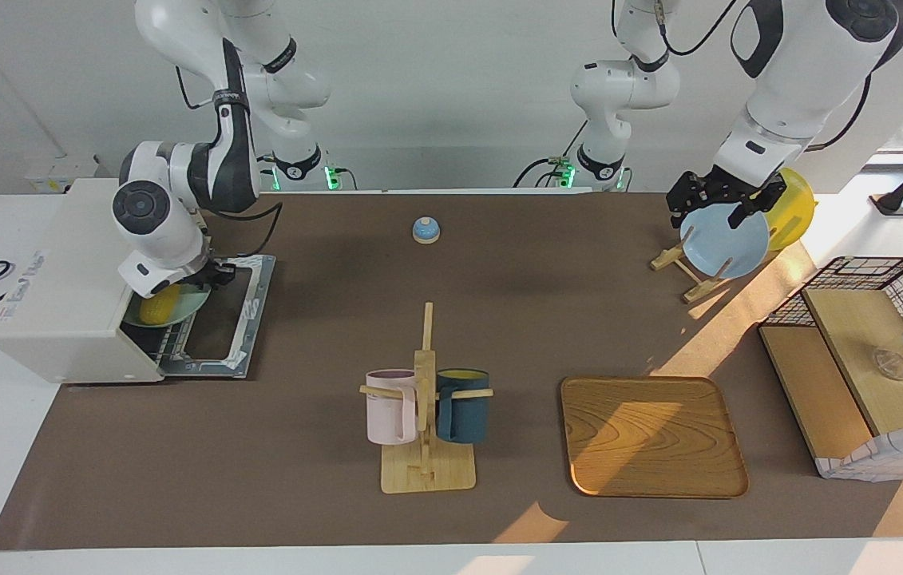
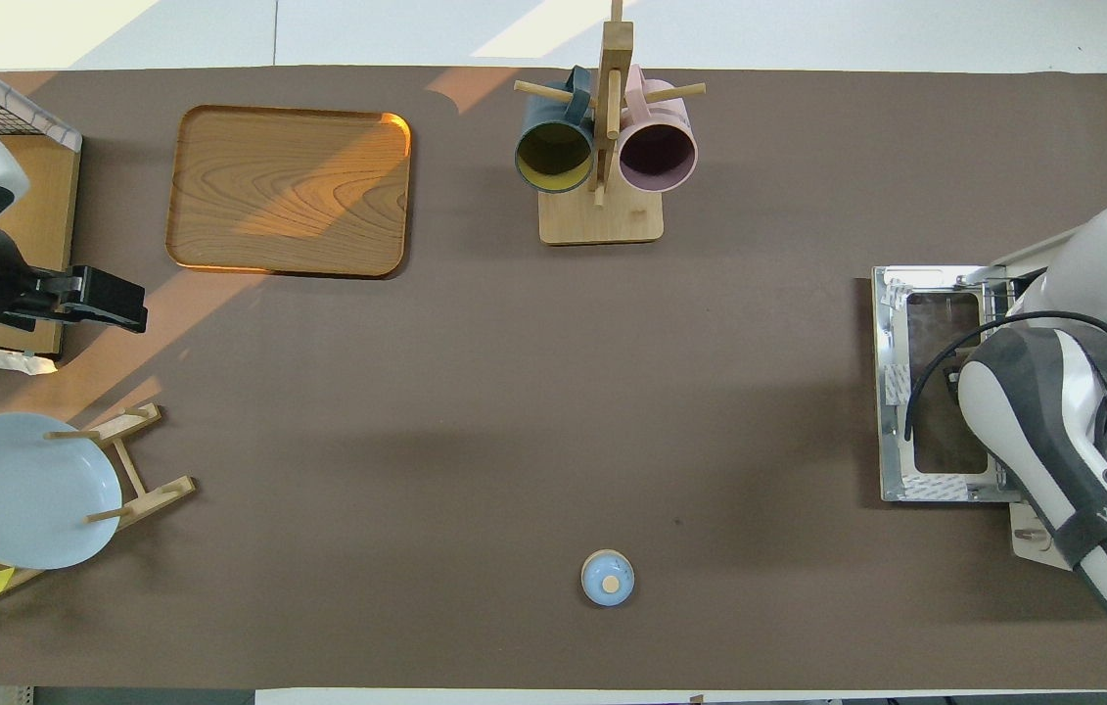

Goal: Put corn in oven
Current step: 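Insert the corn into the oven and release it with the right gripper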

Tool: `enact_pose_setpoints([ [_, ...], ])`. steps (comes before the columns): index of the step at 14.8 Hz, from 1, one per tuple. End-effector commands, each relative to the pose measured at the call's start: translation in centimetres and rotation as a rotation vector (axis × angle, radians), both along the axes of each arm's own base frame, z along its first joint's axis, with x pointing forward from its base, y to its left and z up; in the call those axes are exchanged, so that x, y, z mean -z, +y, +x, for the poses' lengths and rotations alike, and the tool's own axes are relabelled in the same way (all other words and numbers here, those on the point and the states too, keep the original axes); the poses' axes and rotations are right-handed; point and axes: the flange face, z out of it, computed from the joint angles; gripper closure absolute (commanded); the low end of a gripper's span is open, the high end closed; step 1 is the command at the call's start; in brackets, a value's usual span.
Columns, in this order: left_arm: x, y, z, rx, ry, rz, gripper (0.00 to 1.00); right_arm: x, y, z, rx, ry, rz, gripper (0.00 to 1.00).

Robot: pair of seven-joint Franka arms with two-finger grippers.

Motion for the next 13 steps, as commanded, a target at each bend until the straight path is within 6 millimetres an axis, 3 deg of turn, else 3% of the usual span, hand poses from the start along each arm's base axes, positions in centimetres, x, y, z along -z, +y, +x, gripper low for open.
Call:
enact_pose_setpoints([
  [1,-0.3,0.4,-0.7,-0.015,0.005,-0.005,0.0,-0.1,-0.3,-0.4,-0.023,-0.012,0.005,0.64],
  [4,-0.3,0.4,-0.7,-0.015,0.005,-0.004,0.0,-0.9,0.4,0.1,-0.031,-0.017,0.002,0.64],
  [6,-0.3,0.4,-0.7,-0.015,0.005,-0.004,0.0,-2.4,1.0,1.1,-0.023,-0.029,0.016,0.63],
  [8,-0.3,0.4,-0.7,-0.015,0.005,-0.004,0.0,-3.6,3.2,2.5,-0.03,-0.051,0.041,0.63],
  [10,-0.3,0.4,-0.7,-0.015,0.005,-0.004,0.0,-3.7,4.0,2.9,-0.008,-0.075,0.035,0.62],
  [11,-0.3,0.4,-0.7,-0.015,0.005,-0.004,0.0,-3.6,6.0,3.2,0.002,-0.095,0.046,0.63],
  [12,-0.3,0.4,-0.7,-0.015,0.005,-0.004,0.0,-3.3,7.9,3.4,0.029,-0.133,0.073,0.7],
  [13,-0.3,0.4,-0.7,-0.015,0.005,-0.005,0.0,-2.5,9.9,3.1,0.032,-0.156,0.078,0.88],
])
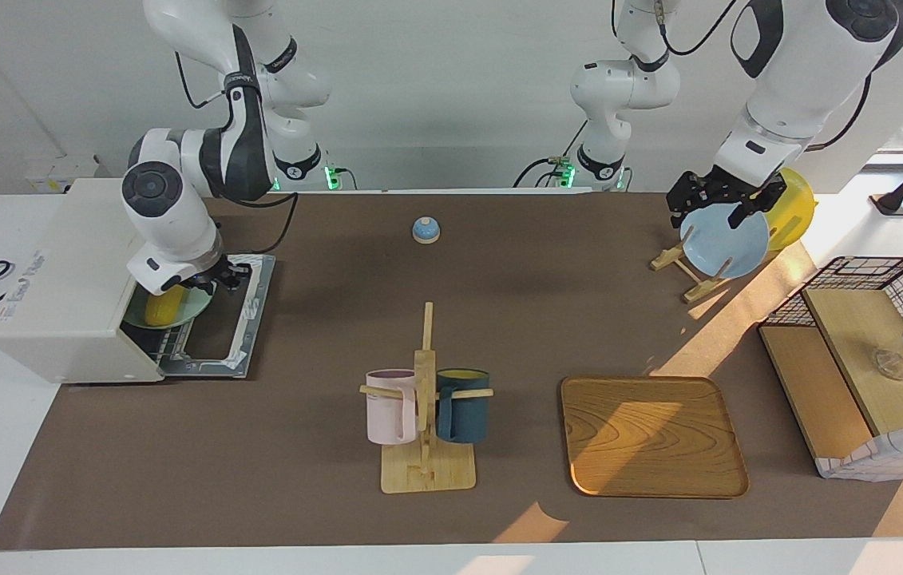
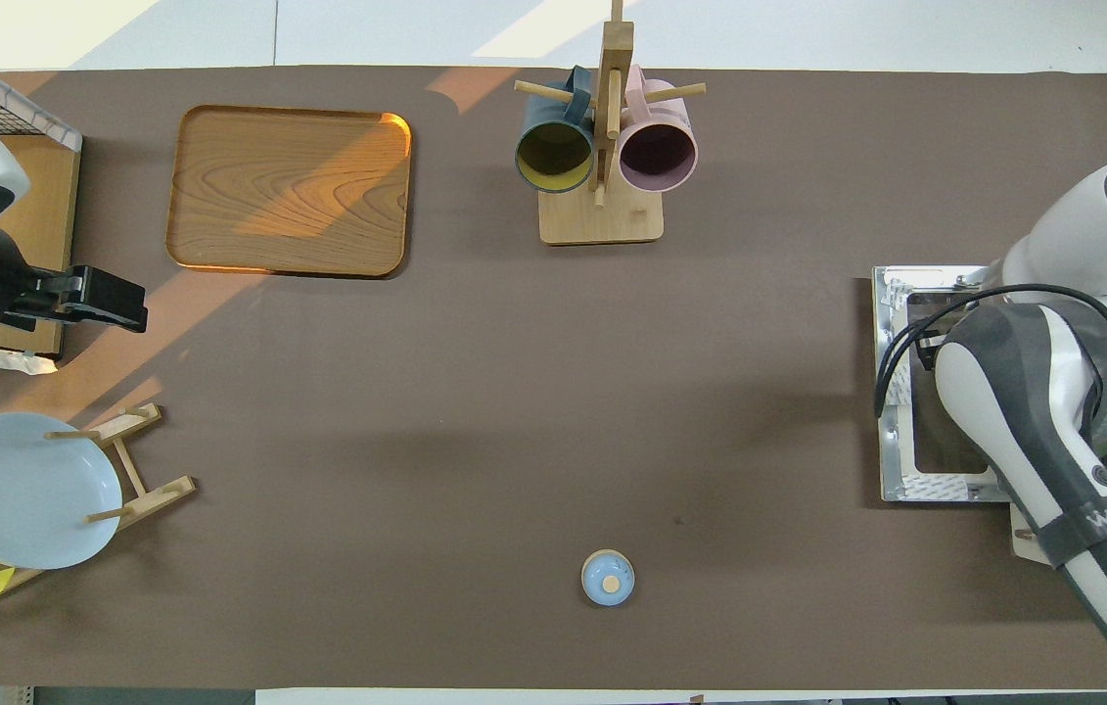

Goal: Put corn in oven
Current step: 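Pull the right gripper back out of the oven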

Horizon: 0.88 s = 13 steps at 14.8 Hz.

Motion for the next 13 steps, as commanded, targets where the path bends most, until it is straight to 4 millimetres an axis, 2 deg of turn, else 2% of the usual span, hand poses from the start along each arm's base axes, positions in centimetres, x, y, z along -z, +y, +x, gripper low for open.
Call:
enact_pose_setpoints([
  [1,-0.3,0.4,-0.7,-0.015,0.005,-0.004,0.0,2.2,5.3,-0.2,0.015,-0.06,0.027,1.0],
  [2,-0.3,0.4,-0.7,-0.015,0.005,-0.005,0.0,3.2,6.3,-0.5,0.008,-0.073,0.029,1.0],
  [5,-0.3,0.4,-0.7,-0.015,0.005,-0.004,0.0,6.6,5.9,-0.9,0.015,-0.071,0.035,1.0],
  [8,-0.3,0.4,-0.7,-0.015,0.005,-0.004,0.0,7.9,5.7,-1.3,0.019,-0.064,0.036,1.0],
  [13,-0.3,0.4,-0.7,-0.015,0.005,-0.004,0.0,8.8,3.7,-1.8,0.055,-0.056,0.035,1.0],
])
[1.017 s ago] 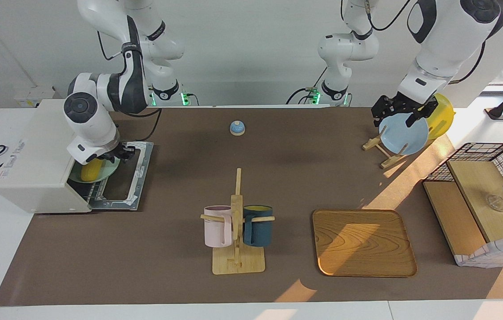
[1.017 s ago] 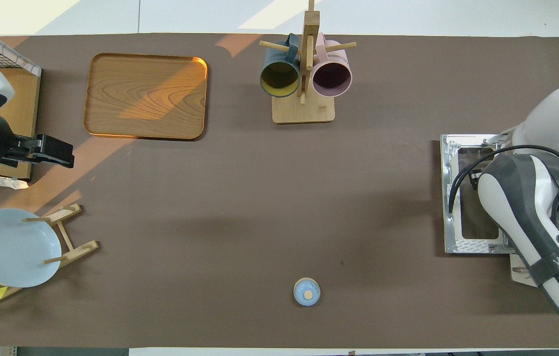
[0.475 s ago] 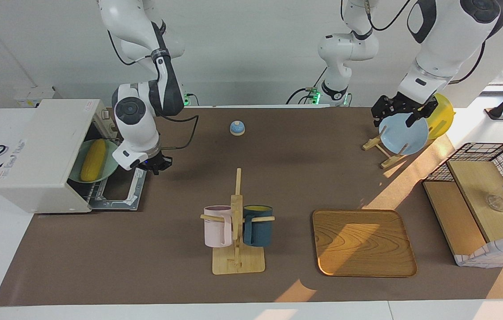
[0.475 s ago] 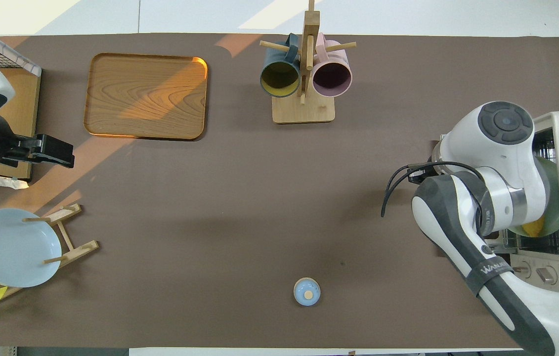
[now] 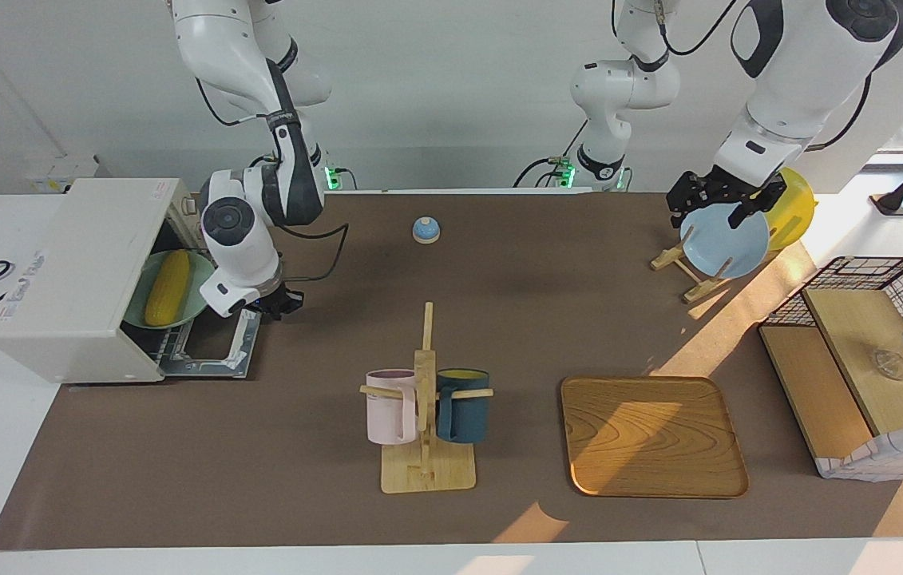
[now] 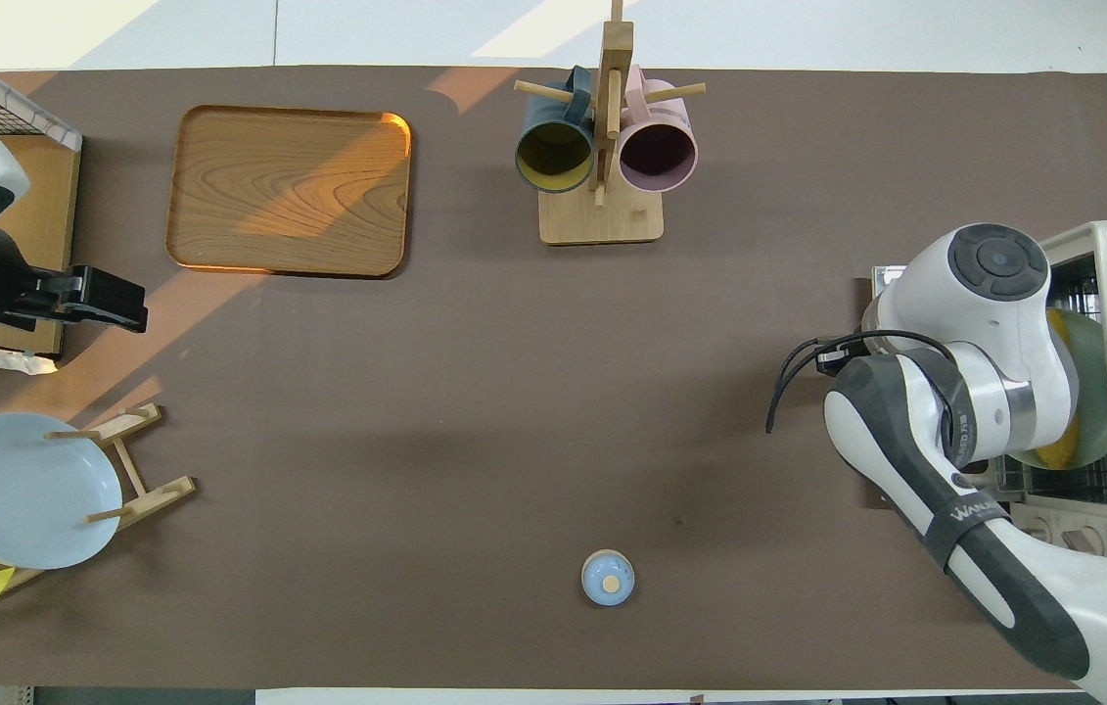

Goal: Put corn in oven
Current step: 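Pull the right gripper back out of the oven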

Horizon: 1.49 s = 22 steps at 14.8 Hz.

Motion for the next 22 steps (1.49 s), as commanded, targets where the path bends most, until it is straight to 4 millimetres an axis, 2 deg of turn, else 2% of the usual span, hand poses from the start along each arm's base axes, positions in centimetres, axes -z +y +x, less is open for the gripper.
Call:
enact_pose_setpoints([
  [1,-0.3,0.4,-0.7,-0.015,0.005,-0.005,0.0,0.4,-0.9,-0.8,0.02,-0.012,0.013,1.0],
  [7,-0.3,0.4,-0.7,-0.015,0.005,-0.004,0.0,1.5,-1.1,-1.5,0.024,0.003,0.013,1.0],
  [14,-0.3,0.4,-0.7,-0.015,0.005,-0.004,0.0,1.0,-1.6,-1.3,-0.062,0.017,-0.083,1.0],
  [18,-0.3,0.4,-0.7,-0.015,0.005,-0.004,0.0,-0.7,-2.2,-0.4,-0.114,0.043,-0.166,1.0],
  [22,-0.3,0.4,-0.7,-0.015,0.005,-0.004,0.0,-4.2,-3.2,1.0,-0.165,0.075,-0.197,1.0],
])
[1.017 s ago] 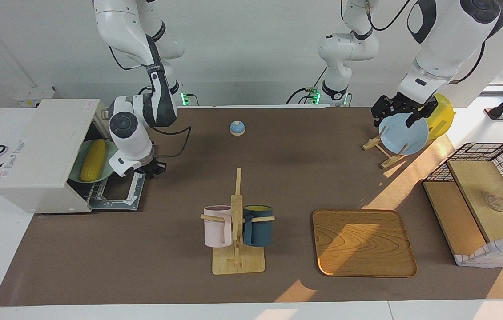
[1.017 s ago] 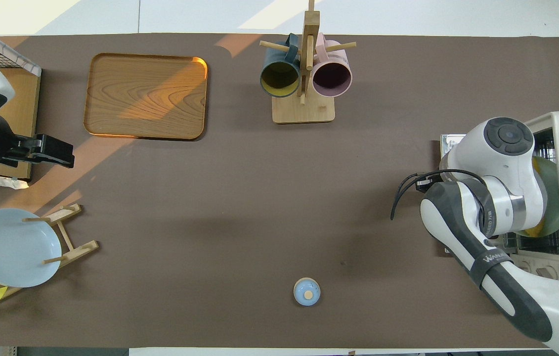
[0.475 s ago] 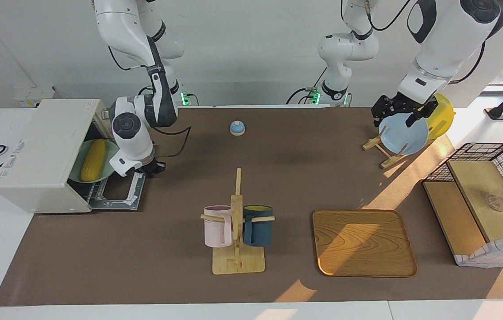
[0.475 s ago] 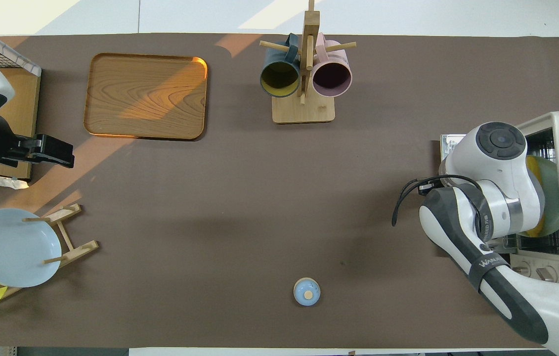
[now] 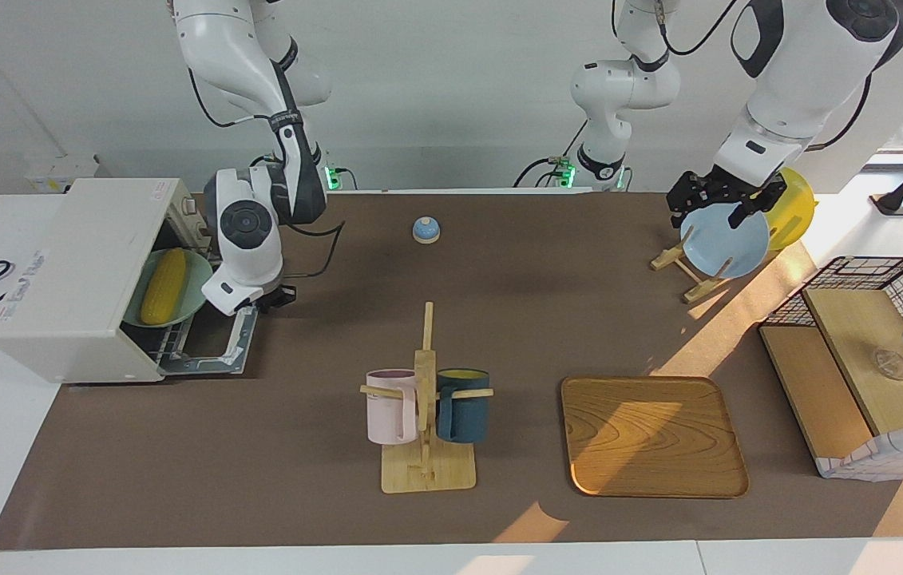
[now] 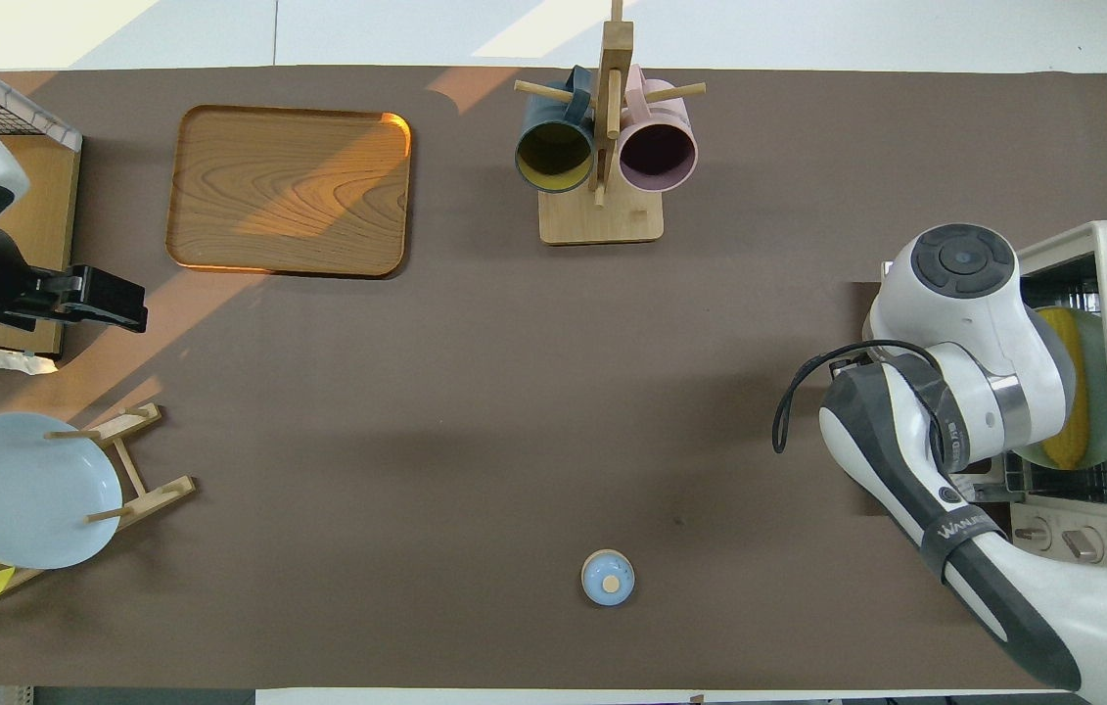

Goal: Put corn in oven
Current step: 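Push the oven door shut with the right gripper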

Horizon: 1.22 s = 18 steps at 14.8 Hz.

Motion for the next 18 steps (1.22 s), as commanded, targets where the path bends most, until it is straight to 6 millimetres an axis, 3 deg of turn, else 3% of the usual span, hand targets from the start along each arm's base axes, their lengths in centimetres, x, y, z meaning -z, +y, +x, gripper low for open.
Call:
enact_pose_setpoints([
  [1,-0.3,0.4,-0.7,-0.015,0.005,-0.004,0.0,-4.1,-3.9,1.8,-0.056,0.001,-0.056,1.0],
  [7,-0.3,0.4,-0.7,-0.015,0.005,-0.004,0.0,-10.1,-10.4,2.2,-0.098,0.04,-0.027,1.0],
  [11,-0.3,0.4,-0.7,-0.015,0.005,-0.004,0.0,-11.6,-13.5,1.5,-0.1,0.056,-0.009,1.0],
  [15,-0.3,0.4,-0.7,-0.015,0.005,-0.004,0.0,-13.5,-14.0,1.1,-0.1,0.051,-0.01,1.0],
  [16,-0.3,0.4,-0.7,-0.015,0.005,-0.004,0.0,-14.9,-13.7,1.3,-0.09,0.049,0.002,1.0],
  [18,-0.3,0.4,-0.7,-0.015,0.005,-0.004,0.0,-19.2,-13.0,1.7,-0.051,0.041,0.048,0.85],
])
